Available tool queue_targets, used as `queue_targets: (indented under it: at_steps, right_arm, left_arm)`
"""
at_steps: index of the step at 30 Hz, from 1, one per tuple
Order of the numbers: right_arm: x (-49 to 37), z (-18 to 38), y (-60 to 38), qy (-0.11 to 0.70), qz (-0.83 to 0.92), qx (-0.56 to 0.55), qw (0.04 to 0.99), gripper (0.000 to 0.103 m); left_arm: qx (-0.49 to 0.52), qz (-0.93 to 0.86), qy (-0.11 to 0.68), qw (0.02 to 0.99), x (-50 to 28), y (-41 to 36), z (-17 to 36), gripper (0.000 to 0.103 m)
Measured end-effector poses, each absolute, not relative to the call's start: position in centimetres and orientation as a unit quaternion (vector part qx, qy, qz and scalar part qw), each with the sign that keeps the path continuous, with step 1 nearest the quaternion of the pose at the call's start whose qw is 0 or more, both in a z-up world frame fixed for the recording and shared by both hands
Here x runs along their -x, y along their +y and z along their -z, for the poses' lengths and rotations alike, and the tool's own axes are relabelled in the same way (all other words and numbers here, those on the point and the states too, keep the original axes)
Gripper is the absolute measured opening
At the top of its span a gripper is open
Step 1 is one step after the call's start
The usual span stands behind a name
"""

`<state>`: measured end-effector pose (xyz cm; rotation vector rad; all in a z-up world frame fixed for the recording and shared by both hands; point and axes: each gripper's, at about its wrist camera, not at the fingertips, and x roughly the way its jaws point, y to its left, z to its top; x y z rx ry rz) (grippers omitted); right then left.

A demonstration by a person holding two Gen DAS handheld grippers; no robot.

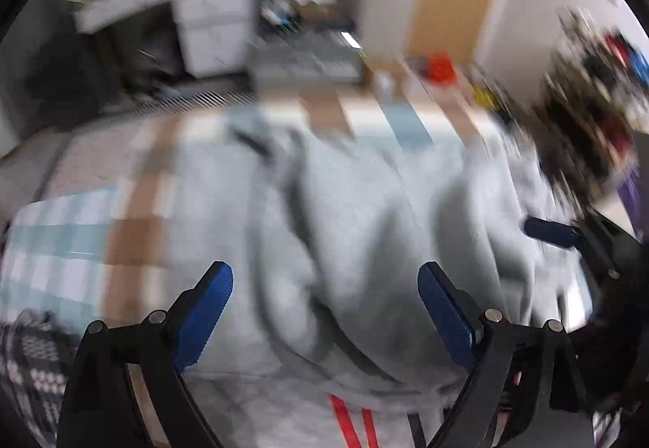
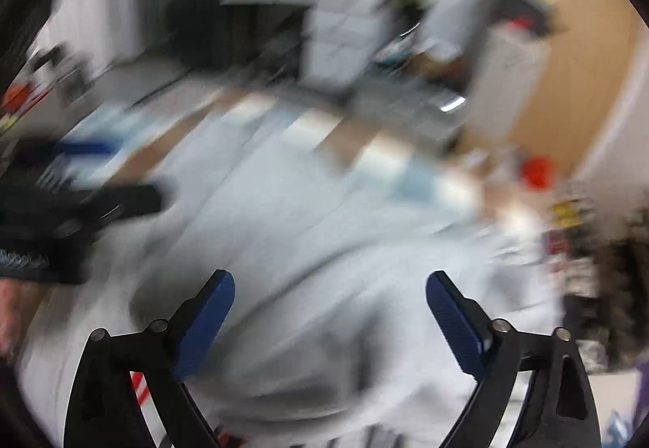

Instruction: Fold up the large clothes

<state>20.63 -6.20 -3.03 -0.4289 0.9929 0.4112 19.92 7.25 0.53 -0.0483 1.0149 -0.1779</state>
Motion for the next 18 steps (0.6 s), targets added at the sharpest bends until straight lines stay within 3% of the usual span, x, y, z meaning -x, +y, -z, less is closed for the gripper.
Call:
queue_targets:
  at_steps: [3, 8, 12, 15, 18]
  right_arm:
    - [-19.9, 7.1, -7.7, 0.515, -0.185, 0.238, 0.802, 0.094]
    - [-19.7, 7.0, -11.3, 0.532, -0.202, 0.136, 0.811, 0.096]
    - [-19.1, 5.5, -11.9, 0.524, -0.213, 0.106, 0.818, 0.095]
    - [-17.2, 3.0, -12.3, 0.469, -0.215, 0.067, 0.854, 0.096]
    - [-17.2, 3.6, -11.0, 0.455, -0.188, 0.12, 0.862, 0.098]
  left_arm:
    - [-0.02, 0.082, 0.547, 0.833, -19.2, 6.0, 3.9, 0.09]
    - [-0.013, 0.08, 0.542, 0.837, -16.7, 6.6, 5.9, 0.092]
    - [-0.027, 0.073, 0.565, 0.822, -15.8, 7.8, 5.9, 0.092]
    - [-0.049, 0.065, 0.569, 0.818, -15.0, 8.3, 6.1, 0.092]
    - [-0.048, 0.062, 0.57, 0.818, -14.7, 8.4, 5.9, 0.092]
